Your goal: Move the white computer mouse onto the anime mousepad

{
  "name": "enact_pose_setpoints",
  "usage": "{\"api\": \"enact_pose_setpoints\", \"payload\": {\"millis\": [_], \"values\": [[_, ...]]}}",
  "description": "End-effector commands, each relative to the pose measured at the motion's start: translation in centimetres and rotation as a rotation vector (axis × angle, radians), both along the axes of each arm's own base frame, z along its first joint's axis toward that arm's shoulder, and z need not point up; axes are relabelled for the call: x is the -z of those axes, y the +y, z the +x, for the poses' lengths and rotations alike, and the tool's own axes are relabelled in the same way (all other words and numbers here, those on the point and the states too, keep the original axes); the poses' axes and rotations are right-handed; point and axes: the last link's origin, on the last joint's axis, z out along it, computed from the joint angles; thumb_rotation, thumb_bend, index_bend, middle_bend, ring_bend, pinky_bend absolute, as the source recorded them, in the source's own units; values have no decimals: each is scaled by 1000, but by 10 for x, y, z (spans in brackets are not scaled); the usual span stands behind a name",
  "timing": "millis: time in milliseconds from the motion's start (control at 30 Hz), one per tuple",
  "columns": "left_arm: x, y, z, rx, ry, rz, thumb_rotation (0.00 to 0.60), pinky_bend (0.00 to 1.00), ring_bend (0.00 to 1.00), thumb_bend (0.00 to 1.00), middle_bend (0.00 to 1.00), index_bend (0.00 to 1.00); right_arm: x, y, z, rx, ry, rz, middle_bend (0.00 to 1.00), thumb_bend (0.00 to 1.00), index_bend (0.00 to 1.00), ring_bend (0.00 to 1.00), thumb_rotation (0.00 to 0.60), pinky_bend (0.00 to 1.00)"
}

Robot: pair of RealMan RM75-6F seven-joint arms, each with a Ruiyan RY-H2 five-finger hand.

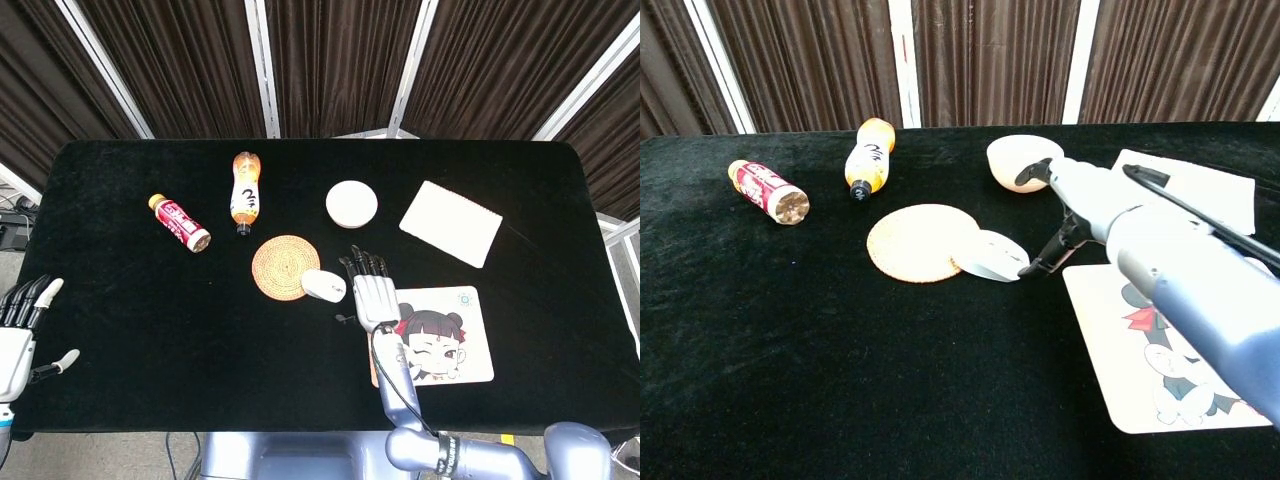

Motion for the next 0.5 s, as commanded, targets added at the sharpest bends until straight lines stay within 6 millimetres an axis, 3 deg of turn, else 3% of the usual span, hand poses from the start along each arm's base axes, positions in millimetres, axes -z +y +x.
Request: {"api": "enact_pose_setpoints", "payload": {"millis": [33, 500], "values": [[0, 2, 0, -3, -5, -3, 600, 0, 0, 82, 0, 0, 10, -6, 4, 32, -26, 15, 0, 85, 140, 0, 600, 0], [3, 7, -1, -16, -7, -15, 600, 0, 0, 81, 0, 0, 38, -18, 10, 76, -96, 37, 0, 85, 140, 0, 600, 0]]}}
